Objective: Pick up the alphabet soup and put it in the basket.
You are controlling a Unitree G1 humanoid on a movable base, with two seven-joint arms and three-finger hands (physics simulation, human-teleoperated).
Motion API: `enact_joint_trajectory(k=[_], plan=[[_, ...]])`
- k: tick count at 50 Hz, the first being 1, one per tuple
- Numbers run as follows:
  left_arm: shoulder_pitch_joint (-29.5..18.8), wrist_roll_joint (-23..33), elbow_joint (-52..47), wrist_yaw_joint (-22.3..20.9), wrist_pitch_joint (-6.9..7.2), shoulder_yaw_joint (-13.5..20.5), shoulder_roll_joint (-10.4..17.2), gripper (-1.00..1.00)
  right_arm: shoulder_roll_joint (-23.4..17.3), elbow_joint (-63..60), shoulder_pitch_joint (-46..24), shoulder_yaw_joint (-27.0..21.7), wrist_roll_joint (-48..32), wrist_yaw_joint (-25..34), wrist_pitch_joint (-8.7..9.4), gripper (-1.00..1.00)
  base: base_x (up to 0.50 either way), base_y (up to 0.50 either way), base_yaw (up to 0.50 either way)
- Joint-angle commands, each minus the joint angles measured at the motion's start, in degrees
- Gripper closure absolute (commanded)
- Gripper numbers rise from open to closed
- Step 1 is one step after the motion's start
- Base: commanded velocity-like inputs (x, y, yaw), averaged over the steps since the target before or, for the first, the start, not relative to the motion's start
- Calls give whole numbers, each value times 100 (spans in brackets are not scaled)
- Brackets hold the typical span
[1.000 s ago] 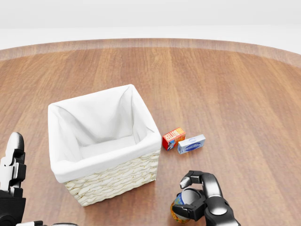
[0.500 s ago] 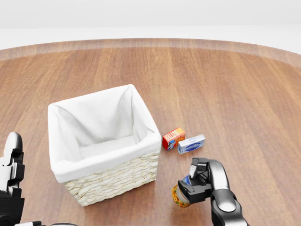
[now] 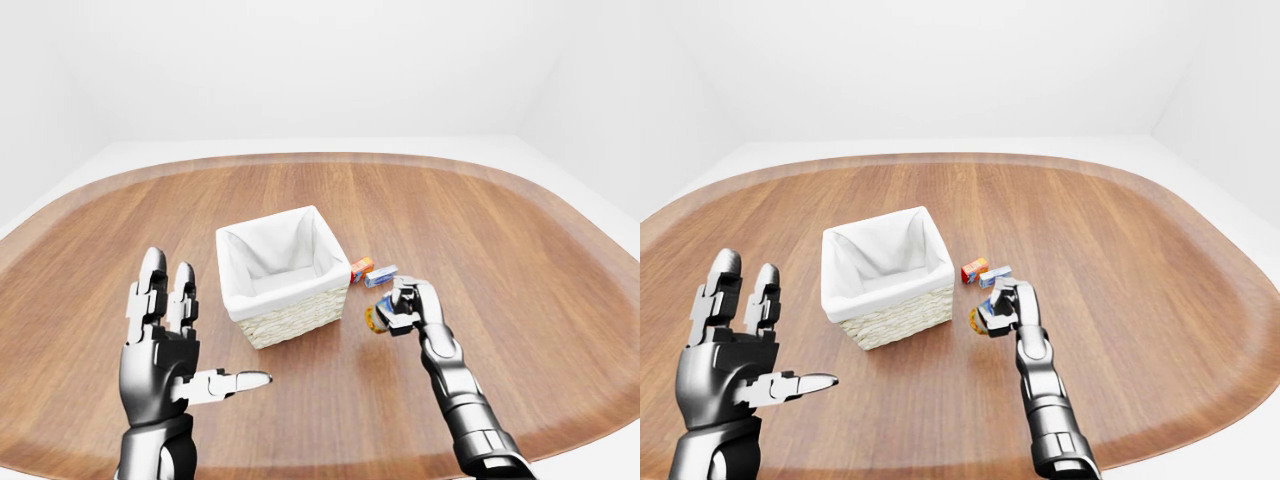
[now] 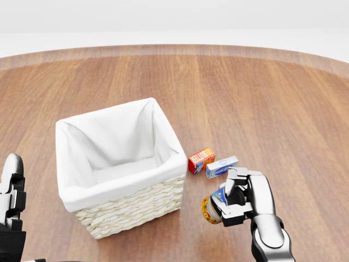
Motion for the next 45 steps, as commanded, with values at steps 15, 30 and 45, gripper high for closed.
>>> enact_joint_trajectory(k=[15,30,45], plan=[[62,-15,-35,-41,0,4,-17,-100,27,-1794,325,-37,-25,-64,377,100,0,0,0],[74,-75,-107,-97,0,72,-40,-100,-4,-2707,164,-86,-92,-106,1000,100,0,0,0],[1,-70,-48,-103,0,92,-39,-100,-24,-3201,-162,-88,-84,-140,1000,100,0,0,0]])
